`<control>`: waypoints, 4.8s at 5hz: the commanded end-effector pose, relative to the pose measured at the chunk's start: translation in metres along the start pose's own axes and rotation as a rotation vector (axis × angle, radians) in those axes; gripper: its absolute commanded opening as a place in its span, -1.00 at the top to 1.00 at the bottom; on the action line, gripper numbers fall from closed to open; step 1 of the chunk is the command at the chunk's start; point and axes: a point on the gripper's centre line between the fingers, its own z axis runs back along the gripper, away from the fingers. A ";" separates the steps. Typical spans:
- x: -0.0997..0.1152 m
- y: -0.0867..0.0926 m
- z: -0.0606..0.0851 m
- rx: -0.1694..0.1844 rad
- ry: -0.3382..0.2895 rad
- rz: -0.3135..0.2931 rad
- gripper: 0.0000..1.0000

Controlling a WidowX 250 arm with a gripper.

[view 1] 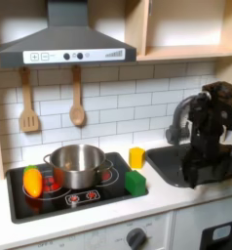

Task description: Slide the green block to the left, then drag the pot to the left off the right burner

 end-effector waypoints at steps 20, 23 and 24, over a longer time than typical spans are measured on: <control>0.129 0.100 0.072 0.176 -0.487 0.185 1.00; 0.150 0.108 0.095 0.134 -0.707 0.153 1.00; 0.160 0.113 0.096 0.139 -0.792 0.149 1.00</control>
